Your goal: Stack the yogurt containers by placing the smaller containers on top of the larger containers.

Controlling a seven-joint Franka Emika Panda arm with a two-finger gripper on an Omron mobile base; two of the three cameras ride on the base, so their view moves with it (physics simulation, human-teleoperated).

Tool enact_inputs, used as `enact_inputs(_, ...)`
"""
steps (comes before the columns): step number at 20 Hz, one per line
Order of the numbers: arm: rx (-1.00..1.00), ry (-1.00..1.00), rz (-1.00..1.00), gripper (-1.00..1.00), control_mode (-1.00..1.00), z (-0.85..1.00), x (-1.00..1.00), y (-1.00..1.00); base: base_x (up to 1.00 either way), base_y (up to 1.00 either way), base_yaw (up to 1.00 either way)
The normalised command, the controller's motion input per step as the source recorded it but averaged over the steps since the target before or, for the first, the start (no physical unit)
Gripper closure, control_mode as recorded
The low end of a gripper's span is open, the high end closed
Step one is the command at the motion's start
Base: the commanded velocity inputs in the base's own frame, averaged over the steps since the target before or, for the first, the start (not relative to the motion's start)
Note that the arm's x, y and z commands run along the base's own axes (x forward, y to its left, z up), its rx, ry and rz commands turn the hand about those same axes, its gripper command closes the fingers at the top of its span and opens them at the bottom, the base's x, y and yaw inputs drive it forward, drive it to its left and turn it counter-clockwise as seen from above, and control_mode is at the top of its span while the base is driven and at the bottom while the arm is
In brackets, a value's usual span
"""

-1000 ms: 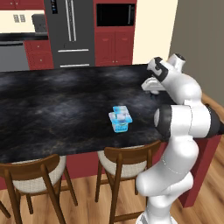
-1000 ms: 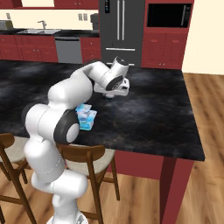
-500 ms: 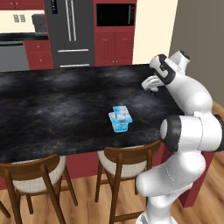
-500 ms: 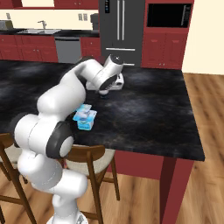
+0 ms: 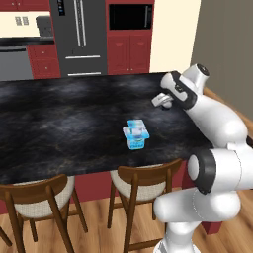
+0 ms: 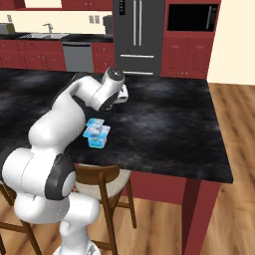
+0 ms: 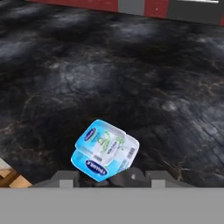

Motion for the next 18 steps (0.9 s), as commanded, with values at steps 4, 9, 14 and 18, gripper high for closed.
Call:
enact_inputs(4,-0.01,0.07,0.00,1.00,-1.00,0.06,0.08,0.37,0.00,0.00,0.00)
enact_inputs(9,0.00,0.13,0.00,1.00,-1.00,0.08,0.09,0.29,0.00,0.00,0.00)
enact_inputs(14,-0.06,0.06,0.00,1.00,-1.00,-0.01,0.00,0.23,0.00,0.00,0.00)
enact_inputs(18,-0.04,0.01,-0.01,1.00,-1.00,-0.11,-0.01,0.15,0.00,0.00,0.00)
